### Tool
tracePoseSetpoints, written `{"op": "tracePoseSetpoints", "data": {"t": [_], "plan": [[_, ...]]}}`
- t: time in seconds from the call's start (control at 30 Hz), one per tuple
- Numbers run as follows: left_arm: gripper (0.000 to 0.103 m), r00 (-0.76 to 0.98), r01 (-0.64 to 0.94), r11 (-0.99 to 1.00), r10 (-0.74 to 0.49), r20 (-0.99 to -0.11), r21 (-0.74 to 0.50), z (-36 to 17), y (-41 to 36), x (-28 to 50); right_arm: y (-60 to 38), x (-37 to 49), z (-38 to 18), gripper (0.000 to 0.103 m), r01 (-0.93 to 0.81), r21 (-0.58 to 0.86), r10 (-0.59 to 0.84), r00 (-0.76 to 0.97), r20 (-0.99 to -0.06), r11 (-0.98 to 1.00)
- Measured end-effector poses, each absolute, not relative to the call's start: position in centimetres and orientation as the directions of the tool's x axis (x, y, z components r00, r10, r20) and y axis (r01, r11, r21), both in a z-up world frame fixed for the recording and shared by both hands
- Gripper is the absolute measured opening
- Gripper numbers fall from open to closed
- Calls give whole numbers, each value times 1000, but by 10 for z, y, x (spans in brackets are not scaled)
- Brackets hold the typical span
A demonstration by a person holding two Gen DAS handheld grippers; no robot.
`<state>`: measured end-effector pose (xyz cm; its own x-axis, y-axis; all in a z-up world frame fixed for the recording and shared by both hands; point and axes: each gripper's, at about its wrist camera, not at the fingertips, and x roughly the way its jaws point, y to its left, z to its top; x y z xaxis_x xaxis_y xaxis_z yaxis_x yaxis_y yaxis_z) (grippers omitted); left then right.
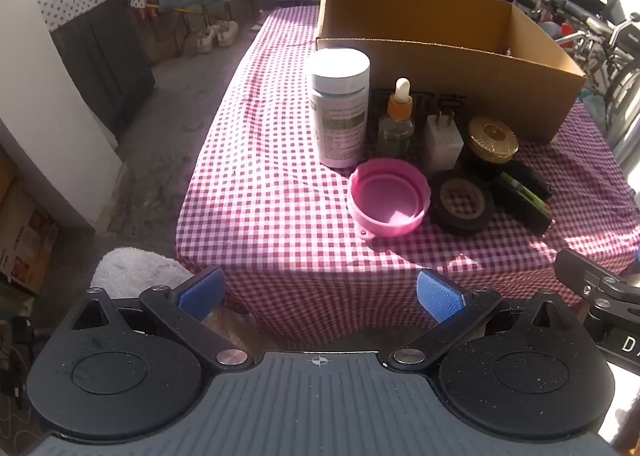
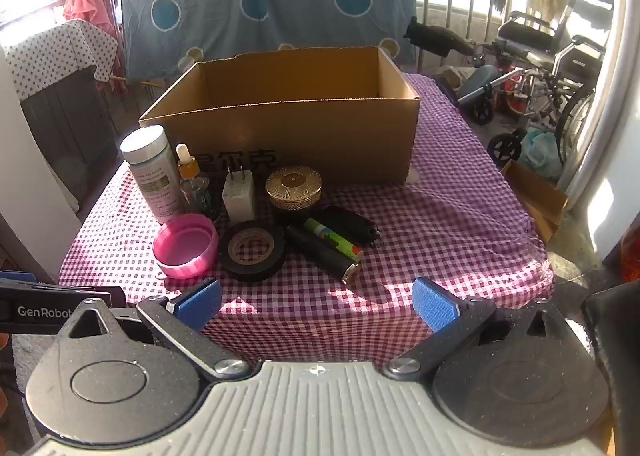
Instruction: Organize rigid objects
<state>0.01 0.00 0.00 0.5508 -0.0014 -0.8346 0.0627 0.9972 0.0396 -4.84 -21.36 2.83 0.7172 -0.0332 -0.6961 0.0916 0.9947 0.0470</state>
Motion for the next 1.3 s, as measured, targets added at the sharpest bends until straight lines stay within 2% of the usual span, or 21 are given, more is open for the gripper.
{"op": "tracePoseSetpoints", "data": {"t": [1.3], "plan": [[103, 552, 60, 997, 9, -834, 51, -1, 0, -1, -215, -47, 26, 103, 95, 48, -33, 702, -711, 994]]}}
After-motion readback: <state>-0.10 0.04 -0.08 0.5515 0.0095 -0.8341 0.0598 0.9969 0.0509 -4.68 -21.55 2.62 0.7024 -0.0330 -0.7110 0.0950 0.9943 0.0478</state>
